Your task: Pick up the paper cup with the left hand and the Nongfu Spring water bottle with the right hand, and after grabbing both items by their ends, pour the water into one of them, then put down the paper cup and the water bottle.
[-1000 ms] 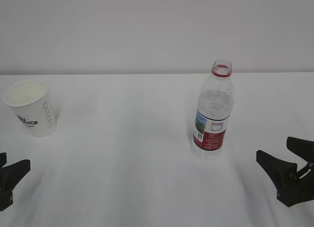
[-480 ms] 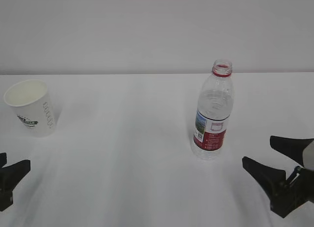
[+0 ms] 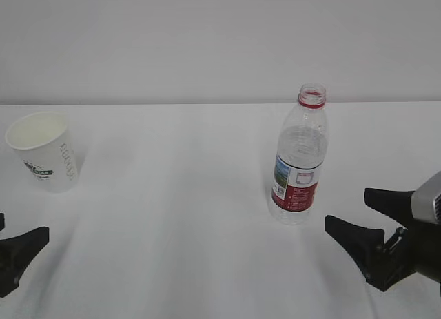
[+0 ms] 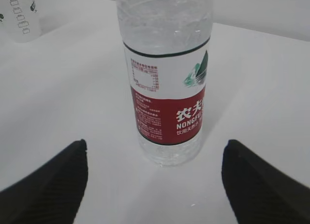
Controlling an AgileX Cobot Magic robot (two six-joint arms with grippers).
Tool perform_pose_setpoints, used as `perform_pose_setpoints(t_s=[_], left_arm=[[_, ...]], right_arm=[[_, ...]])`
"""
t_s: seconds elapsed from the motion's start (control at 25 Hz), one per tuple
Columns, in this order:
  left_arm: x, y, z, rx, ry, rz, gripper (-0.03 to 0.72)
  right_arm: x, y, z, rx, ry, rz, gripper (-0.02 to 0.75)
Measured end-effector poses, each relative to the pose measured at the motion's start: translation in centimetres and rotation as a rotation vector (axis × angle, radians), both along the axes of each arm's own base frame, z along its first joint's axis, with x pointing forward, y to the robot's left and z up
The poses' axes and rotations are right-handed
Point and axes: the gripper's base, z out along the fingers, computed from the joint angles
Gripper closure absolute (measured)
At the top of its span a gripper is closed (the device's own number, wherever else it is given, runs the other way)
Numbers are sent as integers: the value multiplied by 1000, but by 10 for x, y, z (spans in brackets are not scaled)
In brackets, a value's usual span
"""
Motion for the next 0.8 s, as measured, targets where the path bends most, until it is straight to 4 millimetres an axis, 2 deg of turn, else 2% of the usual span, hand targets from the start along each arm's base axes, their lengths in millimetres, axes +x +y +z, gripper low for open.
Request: perform_pose_setpoints(t_s=[0.28,0.4,0.52,0.8], left_arm=[[0,0,0,0,0,0,87],[0,0,0,0,0,0,93],[0,0,0,0,0,0,95],[0,0,0,0,0,0,96]], right_arm=[[1,0,0,-66,-49,26,80],[1,0,0,-135,-96,56,106],[3,1,1,-126,-96,69,130],[25,4,-9,-97,-69,85,134]])
